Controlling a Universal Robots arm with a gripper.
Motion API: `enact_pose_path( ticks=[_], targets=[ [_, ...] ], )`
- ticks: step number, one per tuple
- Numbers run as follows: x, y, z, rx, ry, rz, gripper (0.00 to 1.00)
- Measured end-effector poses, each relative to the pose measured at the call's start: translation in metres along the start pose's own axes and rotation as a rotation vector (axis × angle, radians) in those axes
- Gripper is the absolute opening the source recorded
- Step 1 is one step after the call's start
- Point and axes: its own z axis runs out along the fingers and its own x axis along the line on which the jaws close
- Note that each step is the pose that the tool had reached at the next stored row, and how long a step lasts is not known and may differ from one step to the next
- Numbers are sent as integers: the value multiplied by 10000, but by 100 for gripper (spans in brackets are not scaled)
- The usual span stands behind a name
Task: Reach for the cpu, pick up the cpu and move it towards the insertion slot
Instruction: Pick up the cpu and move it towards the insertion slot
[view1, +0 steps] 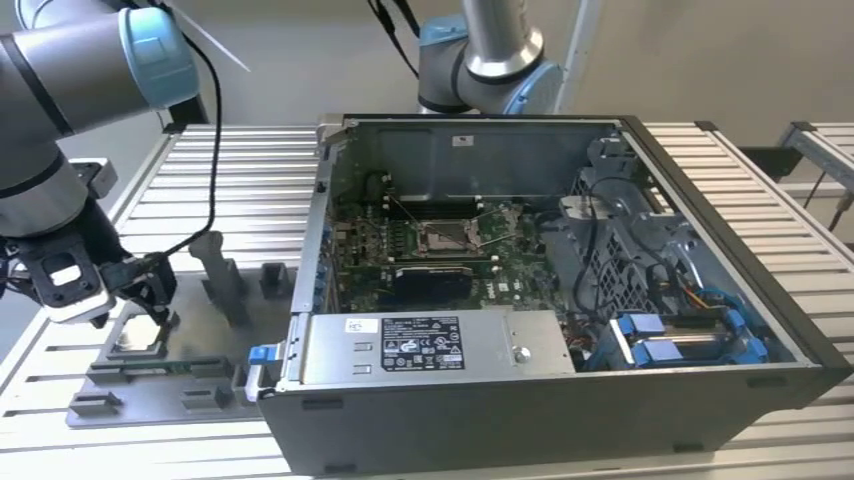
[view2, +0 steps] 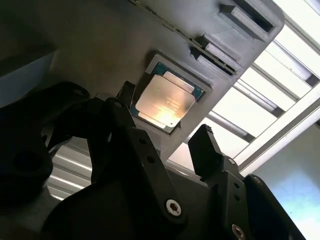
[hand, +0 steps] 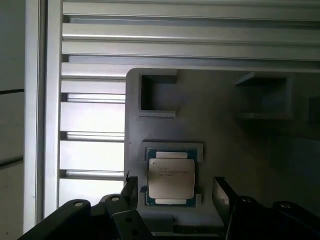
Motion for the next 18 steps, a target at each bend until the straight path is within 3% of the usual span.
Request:
enact_pose_path(
  ticks=[10, 18],
  targets=[
    [21, -6, 155, 0, -1, 0, 100],
    [25, 13, 228, 0, -15, -1, 100]
  ],
)
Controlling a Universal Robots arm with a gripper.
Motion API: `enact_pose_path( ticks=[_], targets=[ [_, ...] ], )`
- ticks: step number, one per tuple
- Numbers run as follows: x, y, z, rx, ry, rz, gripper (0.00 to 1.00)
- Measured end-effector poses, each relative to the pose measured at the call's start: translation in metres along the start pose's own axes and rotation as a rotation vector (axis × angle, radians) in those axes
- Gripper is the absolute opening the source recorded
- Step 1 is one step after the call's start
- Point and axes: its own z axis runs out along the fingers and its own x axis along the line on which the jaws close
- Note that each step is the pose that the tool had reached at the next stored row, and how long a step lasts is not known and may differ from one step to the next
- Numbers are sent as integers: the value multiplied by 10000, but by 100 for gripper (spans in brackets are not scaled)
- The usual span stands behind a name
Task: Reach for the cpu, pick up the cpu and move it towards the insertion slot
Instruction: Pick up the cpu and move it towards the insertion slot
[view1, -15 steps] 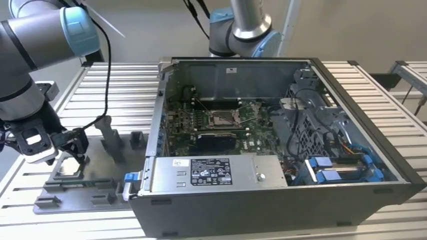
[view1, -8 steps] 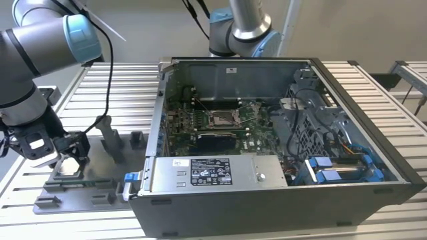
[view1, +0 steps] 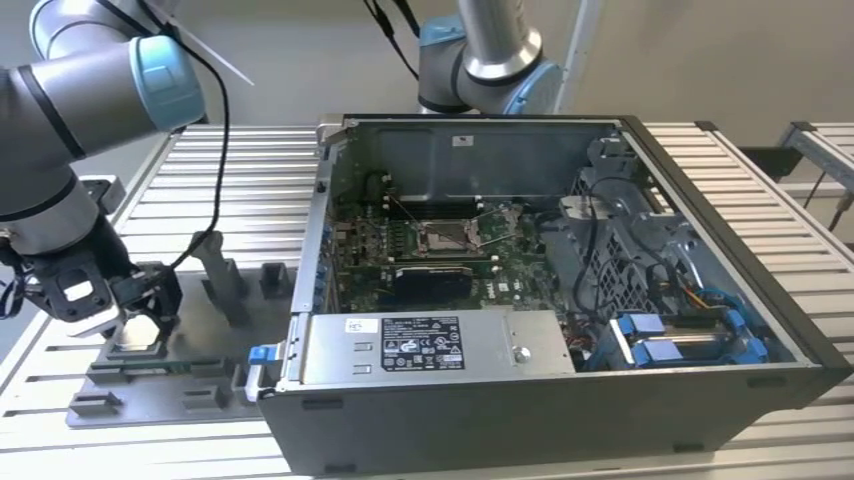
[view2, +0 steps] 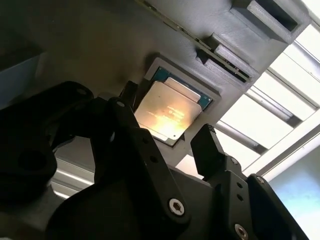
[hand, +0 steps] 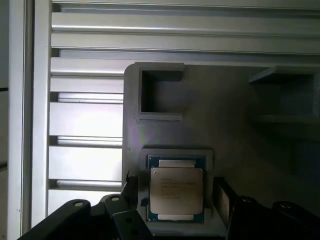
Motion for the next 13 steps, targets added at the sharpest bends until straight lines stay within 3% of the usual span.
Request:
enact_pose_path(
  ticks=[13],
  targets=[
    [0, 4, 21, 0, -10, -1, 100]
  ],
)
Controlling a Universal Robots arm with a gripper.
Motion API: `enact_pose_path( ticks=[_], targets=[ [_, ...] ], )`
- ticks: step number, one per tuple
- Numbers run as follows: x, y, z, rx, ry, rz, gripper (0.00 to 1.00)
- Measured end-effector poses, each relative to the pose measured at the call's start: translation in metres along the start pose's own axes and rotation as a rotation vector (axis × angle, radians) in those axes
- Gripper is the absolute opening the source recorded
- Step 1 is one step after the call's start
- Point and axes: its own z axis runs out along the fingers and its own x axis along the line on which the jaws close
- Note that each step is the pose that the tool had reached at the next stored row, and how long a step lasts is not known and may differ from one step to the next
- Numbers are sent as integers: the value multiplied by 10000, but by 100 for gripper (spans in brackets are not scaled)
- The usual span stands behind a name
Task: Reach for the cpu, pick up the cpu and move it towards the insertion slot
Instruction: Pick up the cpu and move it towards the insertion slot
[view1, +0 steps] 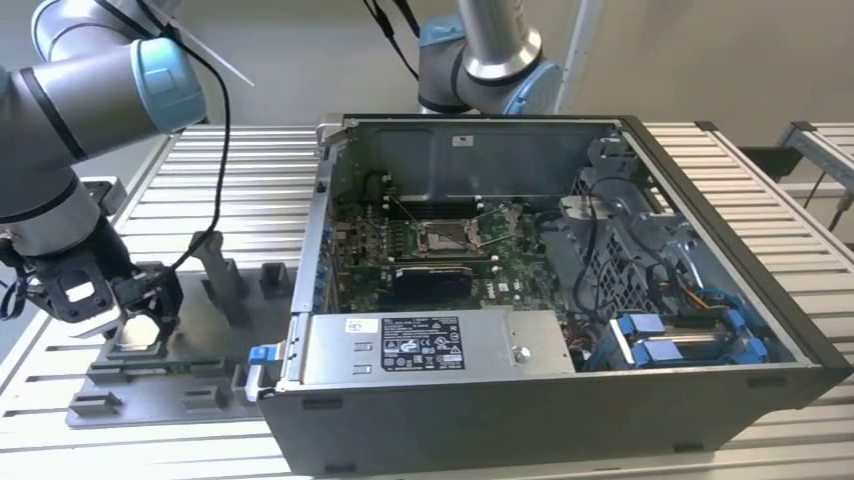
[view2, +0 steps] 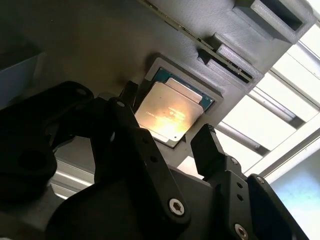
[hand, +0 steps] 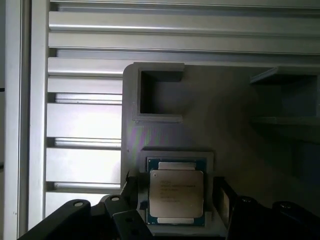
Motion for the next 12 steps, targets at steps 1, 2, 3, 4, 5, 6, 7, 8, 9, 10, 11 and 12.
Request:
enact_pose_path(
  ticks=[1, 2, 3, 4, 5, 6, 7, 8, 9, 10, 11, 12],
  targets=[
    [0, 0, 0, 0, 0, 0, 100],
    [0, 0, 0, 1, 0, 0, 100],
    [0, 0, 1, 0, 0, 0, 100],
    [0, 0, 1, -6, -1, 1, 100],
    [0, 0, 1, -7, -1, 1, 0],
    [0, 1, 1, -10, -2, 1, 0],
    [0, 0, 1, -11, -1, 1, 0],
    [0, 0, 0, -12, 1, 0, 0],
    [0, 0, 0, -13, 0, 0, 0],
    [0, 0, 0, -16, 0, 0, 0],
    [0, 0, 1, -18, 0, 1, 0],
    [0, 0, 1, -20, 0, 0, 0]
  ],
)
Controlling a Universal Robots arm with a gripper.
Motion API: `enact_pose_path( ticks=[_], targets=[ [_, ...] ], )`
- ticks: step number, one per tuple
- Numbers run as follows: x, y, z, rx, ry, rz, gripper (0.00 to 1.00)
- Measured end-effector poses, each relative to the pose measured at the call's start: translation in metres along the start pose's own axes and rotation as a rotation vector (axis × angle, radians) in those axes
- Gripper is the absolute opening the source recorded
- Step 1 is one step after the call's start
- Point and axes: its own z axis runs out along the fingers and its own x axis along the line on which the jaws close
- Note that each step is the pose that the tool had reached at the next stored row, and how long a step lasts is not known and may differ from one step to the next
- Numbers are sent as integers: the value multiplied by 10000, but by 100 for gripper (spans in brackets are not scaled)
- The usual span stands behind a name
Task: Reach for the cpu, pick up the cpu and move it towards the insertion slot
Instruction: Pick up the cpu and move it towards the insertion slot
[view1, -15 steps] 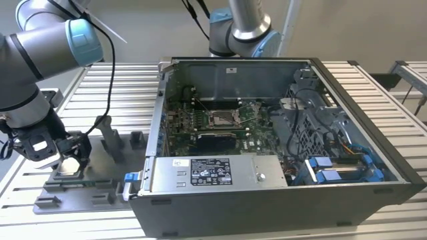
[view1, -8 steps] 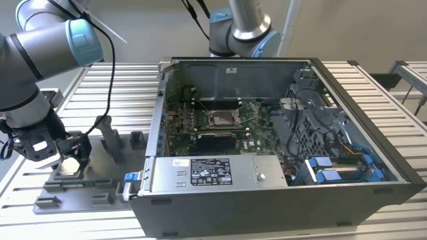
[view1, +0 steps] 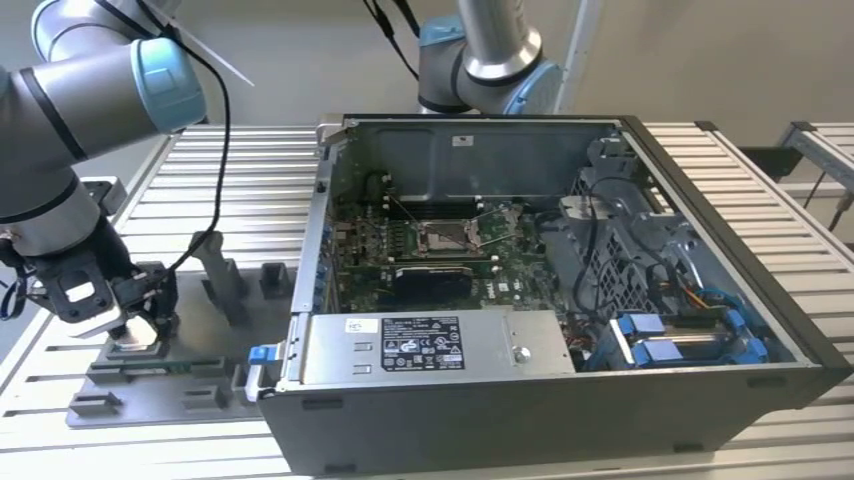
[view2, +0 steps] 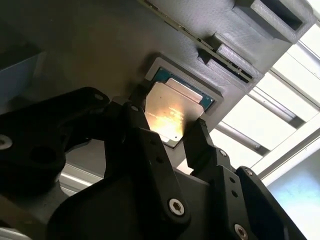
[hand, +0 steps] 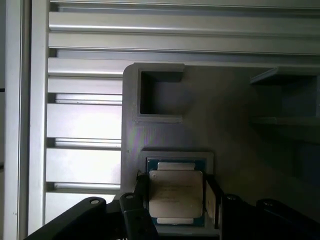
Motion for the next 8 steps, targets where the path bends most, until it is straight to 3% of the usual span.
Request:
enact_pose_path(
  ticks=[5, 8],
  targets=[
    [0, 0, -1, -8, -3, 0, 0],
    [0, 2, -37, -7, 0, 1, 0]
  ],
)
